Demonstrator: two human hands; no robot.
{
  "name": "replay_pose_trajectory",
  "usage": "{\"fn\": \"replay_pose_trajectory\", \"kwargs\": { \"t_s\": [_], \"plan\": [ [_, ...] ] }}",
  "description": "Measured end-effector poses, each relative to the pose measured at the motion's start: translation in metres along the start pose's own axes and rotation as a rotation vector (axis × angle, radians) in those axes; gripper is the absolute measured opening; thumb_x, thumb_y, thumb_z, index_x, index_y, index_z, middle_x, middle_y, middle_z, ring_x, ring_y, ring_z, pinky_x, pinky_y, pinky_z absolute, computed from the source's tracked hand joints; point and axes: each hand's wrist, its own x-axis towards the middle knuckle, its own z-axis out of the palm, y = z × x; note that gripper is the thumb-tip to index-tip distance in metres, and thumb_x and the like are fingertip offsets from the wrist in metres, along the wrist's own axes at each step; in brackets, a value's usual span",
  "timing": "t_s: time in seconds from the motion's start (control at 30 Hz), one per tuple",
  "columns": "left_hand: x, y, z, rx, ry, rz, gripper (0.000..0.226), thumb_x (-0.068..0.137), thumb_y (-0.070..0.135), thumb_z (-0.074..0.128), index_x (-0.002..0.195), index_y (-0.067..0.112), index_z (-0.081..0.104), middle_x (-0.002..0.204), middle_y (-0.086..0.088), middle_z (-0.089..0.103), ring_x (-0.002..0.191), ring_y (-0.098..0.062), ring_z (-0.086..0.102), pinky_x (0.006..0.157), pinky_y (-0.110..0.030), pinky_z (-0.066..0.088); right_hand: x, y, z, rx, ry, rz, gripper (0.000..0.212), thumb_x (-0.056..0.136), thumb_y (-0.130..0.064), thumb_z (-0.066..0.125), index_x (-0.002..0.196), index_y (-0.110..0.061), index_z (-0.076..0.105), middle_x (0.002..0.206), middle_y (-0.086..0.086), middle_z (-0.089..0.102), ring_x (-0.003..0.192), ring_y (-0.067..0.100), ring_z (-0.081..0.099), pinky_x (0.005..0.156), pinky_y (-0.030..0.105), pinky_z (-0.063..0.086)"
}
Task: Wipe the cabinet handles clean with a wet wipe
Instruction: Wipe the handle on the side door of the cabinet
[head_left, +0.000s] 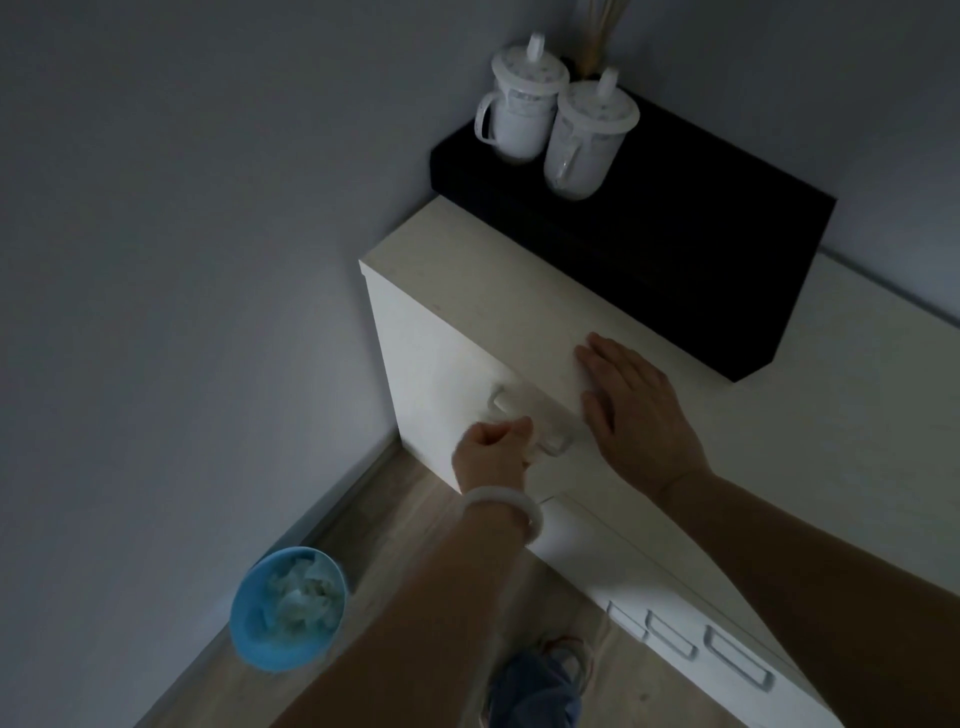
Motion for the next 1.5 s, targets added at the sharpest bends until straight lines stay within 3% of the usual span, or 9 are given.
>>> {"fn": "replay_pose_trajectory", "kwargs": {
  "t_s": [0.23, 0.33, 0.5, 0.67, 0.83, 1.03, 1.17, 1.3, 1.5],
  "plan": [
    [0.003, -0.007, 0.004, -0.109, 0.004, -0.038, 0.017, 0.076, 0.013, 0.079, 0.072, 0.01, 0.064, 0.072, -0.009, 0.069, 0.074, -0.025, 0.066, 0.075, -0.038, 0.059, 0.001, -0.001, -0.001, 0.011, 0.003, -0.007, 0.052, 0.096, -0.036, 0.032, 0.146, -0.018, 0.037, 0.153, 0.0, 0.033, 0.14, 0.015, 0.029, 0.116, 0.036, 0.023],
    [0.011, -0.008, 0.002, -0.221, 0.024, -0.062, 0.021, 0.075, 0.012, 0.08, 0.084, 0.014, 0.061, 0.087, -0.011, 0.07, 0.084, -0.028, 0.067, 0.08, -0.041, 0.058, 0.001, -0.001, -0.001, 0.016, 0.001, 0.004, 0.053, 0.096, -0.038, 0.03, 0.146, -0.02, 0.035, 0.154, -0.001, 0.031, 0.141, 0.016, 0.028, 0.117, 0.036, 0.022],
    [-0.009, -0.021, 0.01, -0.292, -0.214, -0.173, 0.027, 0.083, 0.01, 0.073, 0.106, 0.013, 0.059, 0.104, -0.005, 0.07, 0.095, -0.019, 0.067, 0.073, -0.027, 0.054, 0.001, -0.001, 0.0, 0.013, 0.0, 0.01, 0.052, 0.097, -0.037, 0.031, 0.146, -0.021, 0.035, 0.154, -0.001, 0.031, 0.141, 0.015, 0.027, 0.117, 0.034, 0.019],
    [-0.002, -0.021, 0.006, -0.297, -0.381, -0.18, 0.03, 0.085, 0.001, 0.068, 0.114, 0.003, 0.062, 0.104, -0.006, 0.071, 0.096, -0.02, 0.067, 0.088, -0.036, 0.055, 0.001, 0.0, 0.0, 0.02, 0.0, 0.011, 0.052, 0.096, -0.037, 0.031, 0.146, -0.02, 0.036, 0.153, -0.001, 0.032, 0.141, 0.016, 0.029, 0.117, 0.035, 0.021],
    [0.013, 0.001, -0.002, -0.122, -0.461, -0.137, 0.017, 0.082, -0.005, 0.067, 0.099, -0.002, 0.066, 0.092, -0.012, 0.071, 0.084, -0.023, 0.069, 0.073, -0.03, 0.059, 0.001, 0.001, 0.0, 0.023, -0.011, 0.01, 0.053, 0.097, -0.039, 0.029, 0.147, -0.022, 0.034, 0.154, -0.002, 0.03, 0.141, 0.016, 0.027, 0.116, 0.039, 0.024],
    [0.04, 0.03, -0.02, -0.239, -0.316, -0.096, 0.014, 0.081, -0.009, 0.066, 0.094, -0.009, 0.065, 0.093, -0.016, 0.069, 0.085, -0.026, 0.068, 0.071, -0.028, 0.059, 0.001, 0.002, 0.001, 0.03, -0.008, 0.012, 0.052, 0.097, -0.039, 0.031, 0.147, -0.023, 0.033, 0.155, -0.004, 0.029, 0.142, 0.015, 0.026, 0.117, 0.037, 0.021],
    [0.025, 0.01, -0.01, -0.161, -0.238, -0.11, 0.018, 0.08, 0.002, 0.073, 0.097, 0.001, 0.069, 0.104, -0.019, 0.071, 0.101, -0.034, 0.066, 0.092, -0.042, 0.054, 0.001, 0.002, 0.002, 0.026, -0.009, 0.017, 0.052, 0.097, -0.038, 0.031, 0.147, -0.023, 0.033, 0.155, -0.004, 0.029, 0.142, 0.015, 0.026, 0.117, 0.036, 0.021],
    [0.002, -0.003, 0.0, -0.088, -0.325, -0.131, 0.018, 0.079, -0.002, 0.073, 0.096, 0.003, 0.069, 0.102, -0.019, 0.071, 0.097, -0.033, 0.067, 0.089, -0.039, 0.055, 0.002, 0.001, 0.001, 0.027, 0.001, 0.015, 0.053, 0.096, -0.038, 0.031, 0.146, -0.022, 0.036, 0.154, -0.003, 0.031, 0.141, 0.016, 0.028, 0.116, 0.036, 0.022],
    [0.038, 0.017, -0.018, -0.165, -0.166, -0.061, 0.014, 0.076, 0.004, 0.078, 0.086, 0.007, 0.069, 0.091, -0.011, 0.071, 0.095, -0.03, 0.067, 0.095, -0.042, 0.052, 0.001, 0.001, 0.001, 0.027, 0.012, 0.003, 0.053, 0.096, -0.037, 0.031, 0.145, -0.021, 0.037, 0.153, -0.003, 0.033, 0.14, 0.015, 0.029, 0.116, 0.033, 0.021]
  ]
}}
